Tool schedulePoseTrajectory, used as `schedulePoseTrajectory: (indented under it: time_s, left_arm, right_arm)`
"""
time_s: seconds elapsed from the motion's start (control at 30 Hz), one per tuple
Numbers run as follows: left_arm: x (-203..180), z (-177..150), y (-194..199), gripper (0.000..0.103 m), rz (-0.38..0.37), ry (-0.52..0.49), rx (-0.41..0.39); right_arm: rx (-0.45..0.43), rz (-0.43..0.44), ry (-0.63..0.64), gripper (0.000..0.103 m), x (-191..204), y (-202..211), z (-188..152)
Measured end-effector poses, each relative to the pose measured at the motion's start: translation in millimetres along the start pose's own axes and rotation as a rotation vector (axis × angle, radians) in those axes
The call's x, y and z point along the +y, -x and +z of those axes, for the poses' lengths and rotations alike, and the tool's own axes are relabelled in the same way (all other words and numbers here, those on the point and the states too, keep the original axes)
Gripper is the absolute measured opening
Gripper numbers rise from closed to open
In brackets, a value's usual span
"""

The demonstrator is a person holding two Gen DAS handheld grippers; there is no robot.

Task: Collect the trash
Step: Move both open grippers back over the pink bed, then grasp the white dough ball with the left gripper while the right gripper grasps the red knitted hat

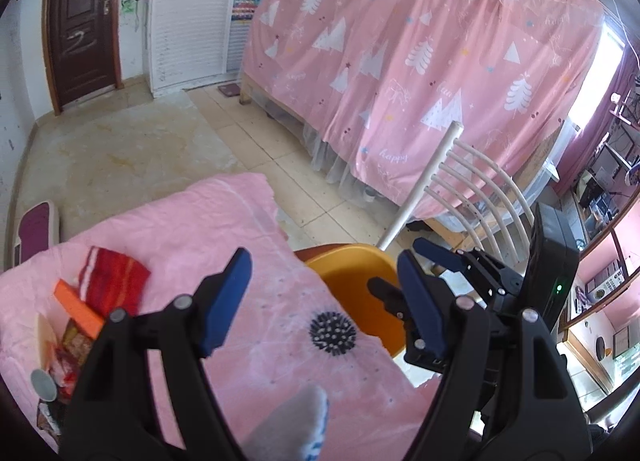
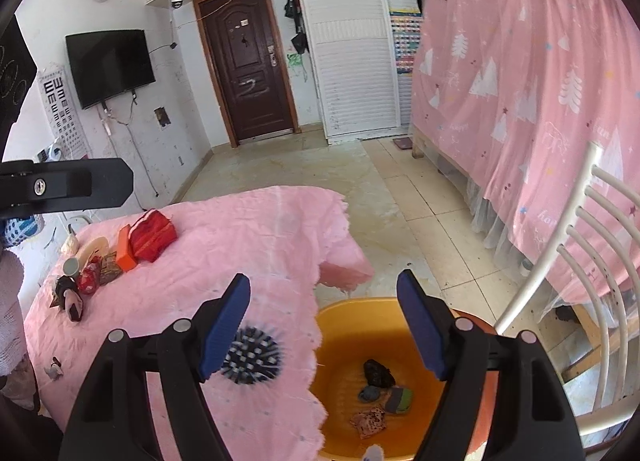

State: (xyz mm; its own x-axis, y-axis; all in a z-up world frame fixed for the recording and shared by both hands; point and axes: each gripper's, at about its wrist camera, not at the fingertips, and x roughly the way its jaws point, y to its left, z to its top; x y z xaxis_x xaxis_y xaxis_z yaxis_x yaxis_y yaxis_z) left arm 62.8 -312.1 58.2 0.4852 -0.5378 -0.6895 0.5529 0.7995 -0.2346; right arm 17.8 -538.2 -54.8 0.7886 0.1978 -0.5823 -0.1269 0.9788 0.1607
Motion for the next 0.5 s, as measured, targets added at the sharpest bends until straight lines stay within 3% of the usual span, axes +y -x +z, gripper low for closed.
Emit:
schedulePoseTrajectory:
  time_s: [0.5]
  left_arm:
    - [118.3, -15.4, 68.1, 0.072, 0.151, 0.114, -0.079]
  right_arm:
    - [0.036, 0.090, 0.176, 0.068, 116.1, -45.0, 35.6]
